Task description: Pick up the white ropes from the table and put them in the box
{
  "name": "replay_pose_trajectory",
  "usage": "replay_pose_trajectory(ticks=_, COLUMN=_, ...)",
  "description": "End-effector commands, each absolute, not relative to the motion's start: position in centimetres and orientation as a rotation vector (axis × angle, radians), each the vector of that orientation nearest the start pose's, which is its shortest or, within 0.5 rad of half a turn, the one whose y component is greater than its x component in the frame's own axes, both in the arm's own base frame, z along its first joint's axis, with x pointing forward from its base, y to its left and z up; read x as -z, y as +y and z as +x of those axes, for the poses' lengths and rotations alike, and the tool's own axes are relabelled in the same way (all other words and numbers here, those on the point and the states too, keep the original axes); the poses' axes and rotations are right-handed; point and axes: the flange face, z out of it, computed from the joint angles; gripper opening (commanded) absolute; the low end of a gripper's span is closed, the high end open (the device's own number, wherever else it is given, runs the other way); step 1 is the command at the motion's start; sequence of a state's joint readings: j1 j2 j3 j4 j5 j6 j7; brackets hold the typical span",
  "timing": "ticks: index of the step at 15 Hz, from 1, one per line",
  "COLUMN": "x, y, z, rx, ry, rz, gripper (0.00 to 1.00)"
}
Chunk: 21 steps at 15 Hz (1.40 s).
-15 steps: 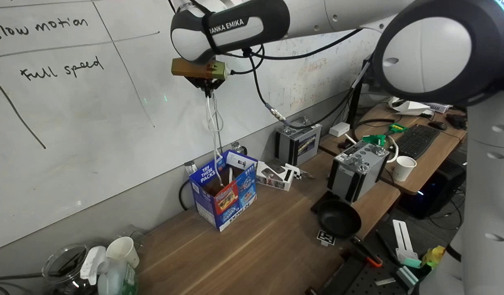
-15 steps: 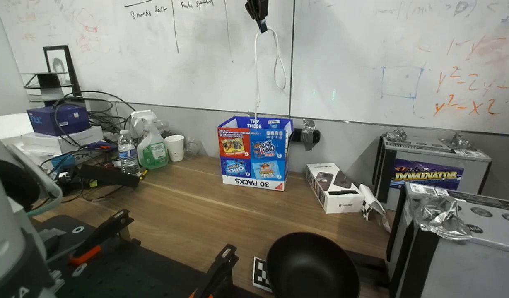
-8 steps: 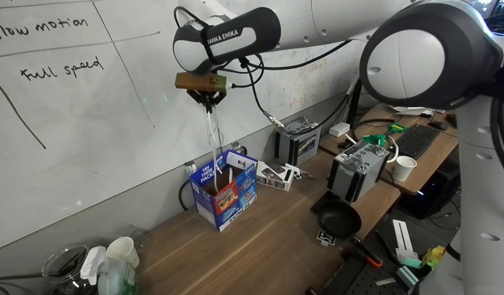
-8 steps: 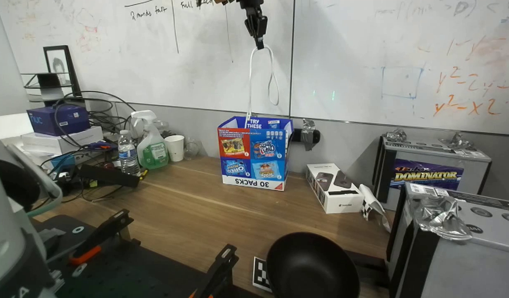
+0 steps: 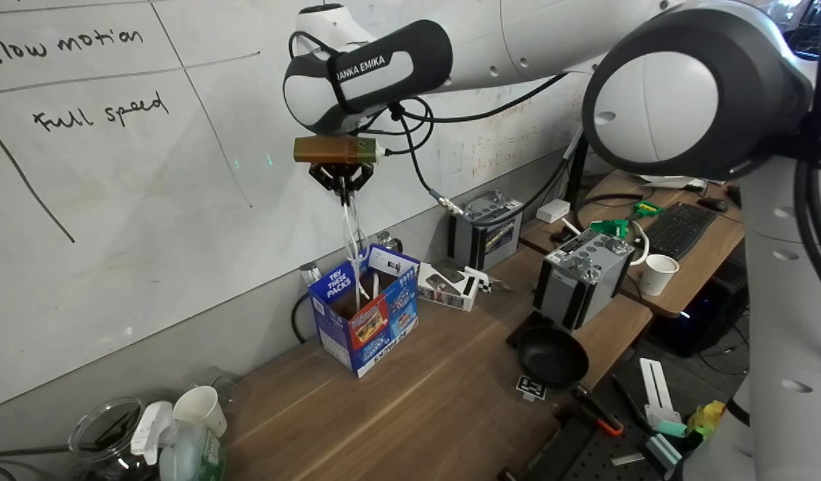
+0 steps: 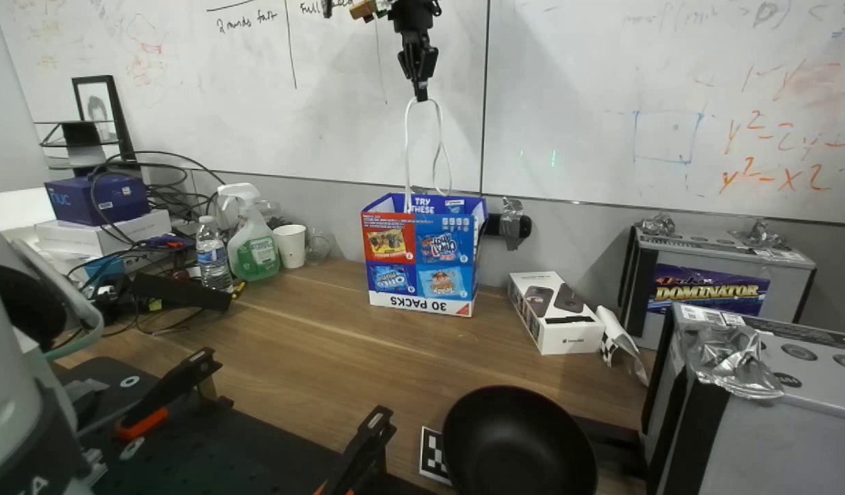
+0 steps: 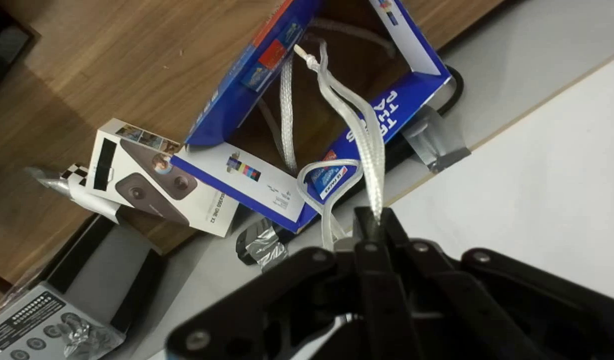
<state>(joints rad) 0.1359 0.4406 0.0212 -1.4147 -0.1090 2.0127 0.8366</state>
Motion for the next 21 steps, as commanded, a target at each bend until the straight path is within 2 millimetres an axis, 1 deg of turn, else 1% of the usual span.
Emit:
replay_pose_trajectory(ticks=1, x=-45.3, y=9.8, z=69.5, rx=0.198, ry=0.932, rz=-2.984, gripper=0.01)
replay_pose_trajectory(ticks=7, x=-42.7, y=9.8, z=70.1, rx=0.09, ry=0.885, rz=-3.01, gripper=0.02)
replay_pose_trajectory(ticks=8, x=-42.3, y=9.8, z=70.1, rx=0.067, ry=0.88, rz=-3.013, gripper=0.25)
replay_pose_trajectory(ticks=9, x=-41.9, y=9.7, z=70.1, rx=0.049, ry=0.883, rz=-3.014, gripper=0.3)
replay_pose_trajectory(ticks=12, x=-41.1, y=9.4, z=70.2, rx=0.012, ry=0.883, rz=-3.026, gripper=0.51)
replay_pose_trajectory(ticks=15, x=-40.5, y=9.0, z=70.0, rx=-0.018, ry=0.88, rz=-3.042, gripper=0.75)
replay_pose_trajectory(ticks=17, x=-40.3, y=8.8, z=69.2, rx=-0.028, ry=0.84, rz=-3.081, gripper=0.89)
replay_pose_trajectory(ticks=18, x=-40.2, y=8.6, z=68.5, rx=-0.023, ry=0.803, rz=-3.1, gripper=0.97)
replay_pose_trajectory(ticks=19, x=-40.1, y=8.3, z=68.0, rx=-0.015, ry=0.762, rz=-3.123, gripper=1.0)
replay_pose_trajectory(ticks=21, x=-39.6, y=7.4, z=66.2, rx=-0.012, ry=0.654, rz=-3.183, gripper=1.0)
